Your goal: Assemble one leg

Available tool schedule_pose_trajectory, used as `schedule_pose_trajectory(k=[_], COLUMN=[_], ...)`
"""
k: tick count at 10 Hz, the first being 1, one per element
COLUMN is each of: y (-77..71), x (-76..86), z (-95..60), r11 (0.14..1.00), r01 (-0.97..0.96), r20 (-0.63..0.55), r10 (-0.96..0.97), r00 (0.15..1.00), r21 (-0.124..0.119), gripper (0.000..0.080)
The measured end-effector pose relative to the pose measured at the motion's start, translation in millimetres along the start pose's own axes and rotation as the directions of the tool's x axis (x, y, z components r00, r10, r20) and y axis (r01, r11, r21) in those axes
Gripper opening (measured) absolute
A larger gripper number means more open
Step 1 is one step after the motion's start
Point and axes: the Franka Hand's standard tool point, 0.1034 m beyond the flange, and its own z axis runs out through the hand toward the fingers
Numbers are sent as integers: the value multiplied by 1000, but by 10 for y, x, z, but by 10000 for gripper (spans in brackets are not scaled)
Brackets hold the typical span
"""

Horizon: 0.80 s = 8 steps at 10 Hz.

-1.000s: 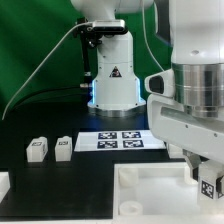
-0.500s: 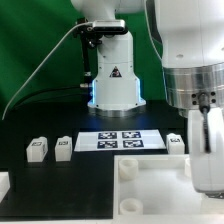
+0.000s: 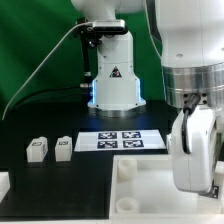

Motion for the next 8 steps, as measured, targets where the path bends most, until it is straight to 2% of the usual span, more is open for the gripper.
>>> schedule_pose_trajectory(k=[1,2,3,4,5,8], y=[1,5,34,62,71,73], x=[0,-7,-75,-184,-224,-204], z=[2,3,-16,-91,-121,-94], r11=[1000,1000,1000,1000,1000,999], r01=[0,1,7,19,28,30], r20=[0,0,4,13,17,13], r10=[0,-1,-7,-19,-28,-30], r00=[1000,1000,1000,1000,999,999], r21=[0,0,1,10,13,10], gripper=[515,515,621,641,641,649])
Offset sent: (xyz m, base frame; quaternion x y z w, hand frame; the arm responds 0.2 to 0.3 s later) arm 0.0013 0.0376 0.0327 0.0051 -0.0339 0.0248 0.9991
